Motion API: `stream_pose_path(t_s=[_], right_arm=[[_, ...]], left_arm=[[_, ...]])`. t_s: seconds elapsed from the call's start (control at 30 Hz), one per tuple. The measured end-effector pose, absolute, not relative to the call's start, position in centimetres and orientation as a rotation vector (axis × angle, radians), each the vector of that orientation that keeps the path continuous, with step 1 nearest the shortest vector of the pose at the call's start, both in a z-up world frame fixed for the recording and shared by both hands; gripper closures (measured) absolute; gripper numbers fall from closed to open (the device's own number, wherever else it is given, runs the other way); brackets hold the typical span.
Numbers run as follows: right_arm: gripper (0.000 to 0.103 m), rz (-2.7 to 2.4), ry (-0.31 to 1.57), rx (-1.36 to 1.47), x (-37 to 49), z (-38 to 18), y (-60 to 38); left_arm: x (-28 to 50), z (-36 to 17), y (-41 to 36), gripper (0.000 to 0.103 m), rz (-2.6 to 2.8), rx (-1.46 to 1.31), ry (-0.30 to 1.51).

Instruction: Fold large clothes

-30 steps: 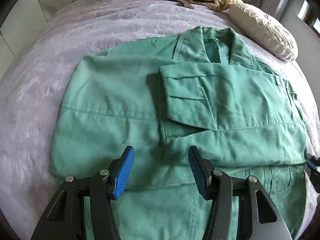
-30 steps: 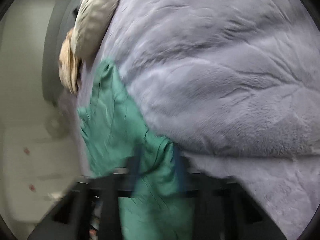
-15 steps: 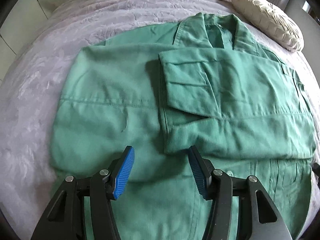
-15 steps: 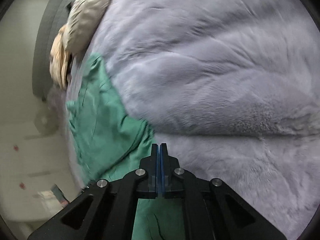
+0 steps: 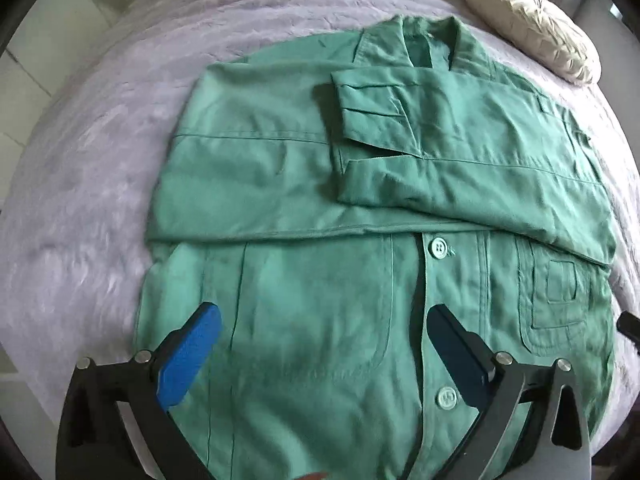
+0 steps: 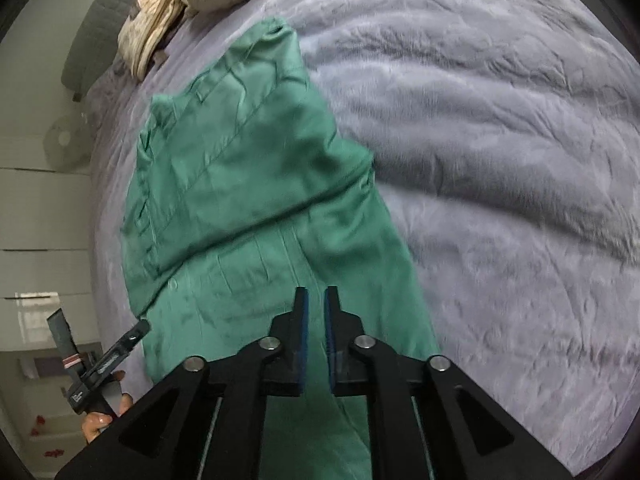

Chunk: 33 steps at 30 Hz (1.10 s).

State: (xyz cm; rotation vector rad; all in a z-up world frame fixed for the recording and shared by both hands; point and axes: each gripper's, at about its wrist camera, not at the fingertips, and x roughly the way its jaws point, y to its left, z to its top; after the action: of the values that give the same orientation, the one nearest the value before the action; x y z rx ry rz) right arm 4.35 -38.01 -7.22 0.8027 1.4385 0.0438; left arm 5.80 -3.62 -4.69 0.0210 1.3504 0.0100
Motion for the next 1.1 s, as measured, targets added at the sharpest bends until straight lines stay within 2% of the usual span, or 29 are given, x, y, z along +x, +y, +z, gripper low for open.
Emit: stream_pose_path(t_s=[0.07,0.23,0.37,0.43,0.53,1.1], right_arm=[[0.082,0.048,1.453,0.795,3.8,-7.0,-37.8],[0.051,0.063,1.467,0.752,2.9,-5.8,-37.7],[0.051,0.102,1.468,0.678,2.9,-4.3,-37.1],[0.037,0.13,1.464,0.652,2.8,-3.5,-36.8],[0.023,0.171,1.451,0.622,2.8,-2.7,-36.3],[0.017,0.254,1.42,0.58,3.6,-0.6,-32.8]], left_arm=[[4.7,-4.5,-3.7,0.0,0.011,0.015,1.379],[2.3,-3.4,-4.0,0.0,0.028,0.012,1.4],[1.4,-2.8,-4.0,0.0,0.036,0.014,1.41],[1.1,-2.6,-3.9,0.0,0.038,0.016,1.406],[0.5,-2.1,-3.8,0.0,0.052,0.013,1.407],[-0.5,-0.9,-2.9,0.0,0.072,-0.001,1.4]])
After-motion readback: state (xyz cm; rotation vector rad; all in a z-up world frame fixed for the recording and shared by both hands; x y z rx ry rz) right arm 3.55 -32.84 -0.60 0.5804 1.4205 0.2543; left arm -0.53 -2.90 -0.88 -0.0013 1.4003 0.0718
